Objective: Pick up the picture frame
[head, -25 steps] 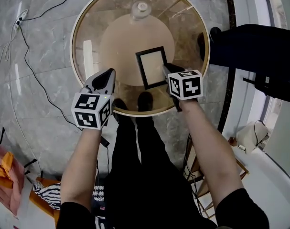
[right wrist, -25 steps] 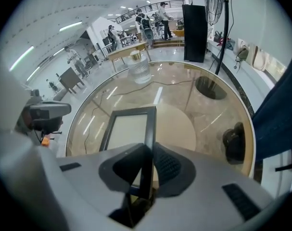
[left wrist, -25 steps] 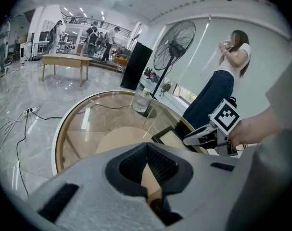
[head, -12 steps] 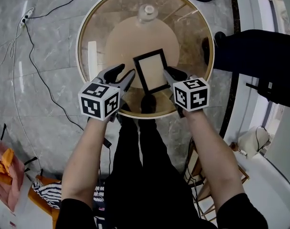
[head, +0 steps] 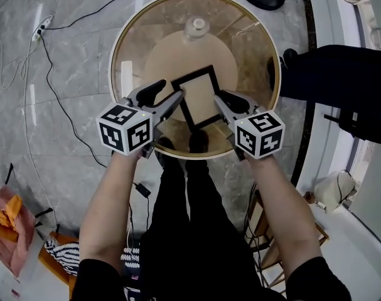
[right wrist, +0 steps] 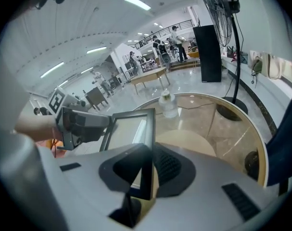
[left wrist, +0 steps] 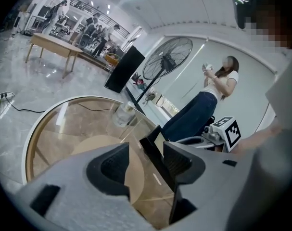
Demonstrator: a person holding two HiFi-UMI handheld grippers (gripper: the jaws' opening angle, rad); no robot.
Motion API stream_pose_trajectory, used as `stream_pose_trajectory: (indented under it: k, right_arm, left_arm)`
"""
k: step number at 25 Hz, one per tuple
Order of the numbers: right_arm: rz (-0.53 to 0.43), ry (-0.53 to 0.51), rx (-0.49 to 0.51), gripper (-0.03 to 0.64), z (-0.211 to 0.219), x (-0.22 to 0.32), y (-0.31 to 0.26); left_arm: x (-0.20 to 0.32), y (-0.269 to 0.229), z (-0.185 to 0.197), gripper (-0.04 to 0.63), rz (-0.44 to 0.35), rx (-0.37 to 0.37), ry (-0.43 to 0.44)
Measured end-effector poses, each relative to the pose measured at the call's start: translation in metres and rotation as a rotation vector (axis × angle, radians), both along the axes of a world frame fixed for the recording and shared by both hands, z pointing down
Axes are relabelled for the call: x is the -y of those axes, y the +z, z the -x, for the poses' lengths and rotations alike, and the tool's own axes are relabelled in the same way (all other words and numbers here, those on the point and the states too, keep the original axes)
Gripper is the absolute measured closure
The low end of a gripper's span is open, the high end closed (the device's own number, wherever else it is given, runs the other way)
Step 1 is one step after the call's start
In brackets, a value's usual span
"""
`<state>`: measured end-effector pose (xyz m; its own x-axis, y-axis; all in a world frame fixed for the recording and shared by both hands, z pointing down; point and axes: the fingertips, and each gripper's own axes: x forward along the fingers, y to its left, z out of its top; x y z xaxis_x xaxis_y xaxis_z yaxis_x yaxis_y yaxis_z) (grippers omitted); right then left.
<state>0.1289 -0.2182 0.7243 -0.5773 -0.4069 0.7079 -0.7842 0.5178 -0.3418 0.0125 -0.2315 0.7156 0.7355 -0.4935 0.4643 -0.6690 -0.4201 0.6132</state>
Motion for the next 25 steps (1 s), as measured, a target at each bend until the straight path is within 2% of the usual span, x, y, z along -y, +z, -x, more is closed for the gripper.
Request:
stream_pose_trajectory:
  k: [4, 7, 12, 19, 25]
  right_arm:
    - [-0.021, -0.025, 0.032, 0.549, 0.01, 0.0, -0.007]
    - [-0.017, -0.032, 0.039, 0.549, 0.013, -0.003, -0.006]
    - [-0.004, -0.045, 0.024, 0.546, 0.015, -0.01, 0.003]
    - [0.015, -0.02, 0.001, 0.563, 0.015, -0.011, 0.011]
    - [0.022, -0.005, -0.001, 0.563, 0.005, -0.018, -0.005]
  left_arm:
    - [0.002, -0.001, -0.005, 0.37, 0.012, -0.035, 0.012]
    - [-0.001, -0.002, -0.009, 0.431, 0.021, -0.072, -0.002]
    - [-0.006, -0.01, -0.012, 0.489, 0.026, -0.136, -0.003]
    - [-0.009, -0.016, -0.013, 0.517, -0.017, -0.088, 0.023]
    - [-0.013, -0.029, -0.002, 0.518, -0.002, -0.083, -0.022]
